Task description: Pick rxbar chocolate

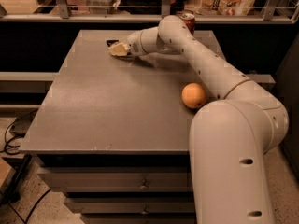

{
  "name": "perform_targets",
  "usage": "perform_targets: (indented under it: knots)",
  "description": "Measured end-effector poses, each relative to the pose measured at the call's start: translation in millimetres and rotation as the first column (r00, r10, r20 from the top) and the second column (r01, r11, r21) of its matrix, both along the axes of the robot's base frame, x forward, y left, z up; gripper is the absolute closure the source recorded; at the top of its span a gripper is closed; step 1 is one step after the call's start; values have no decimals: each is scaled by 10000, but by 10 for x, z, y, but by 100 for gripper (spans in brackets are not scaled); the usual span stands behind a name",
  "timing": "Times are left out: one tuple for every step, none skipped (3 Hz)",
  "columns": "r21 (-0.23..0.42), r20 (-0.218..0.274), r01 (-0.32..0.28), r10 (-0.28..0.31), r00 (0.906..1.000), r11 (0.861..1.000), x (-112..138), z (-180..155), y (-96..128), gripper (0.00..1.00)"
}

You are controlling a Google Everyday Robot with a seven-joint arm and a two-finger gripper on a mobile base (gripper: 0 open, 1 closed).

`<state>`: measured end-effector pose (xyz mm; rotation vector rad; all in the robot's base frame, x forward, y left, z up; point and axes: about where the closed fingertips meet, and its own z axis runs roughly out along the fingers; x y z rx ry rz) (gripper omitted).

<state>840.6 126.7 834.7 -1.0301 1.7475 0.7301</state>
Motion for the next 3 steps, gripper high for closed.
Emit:
perform_targets:
  knots:
    - [0, 2, -1, 1, 10000, 10000, 0, 1, 0, 100]
    - [185, 1642, -1102, 1057, 9807, 9937, -246, 1182, 31, 100]
    - [71, 3033, -1994, 1879, 9342, 9799, -529, 2125, 75, 100]
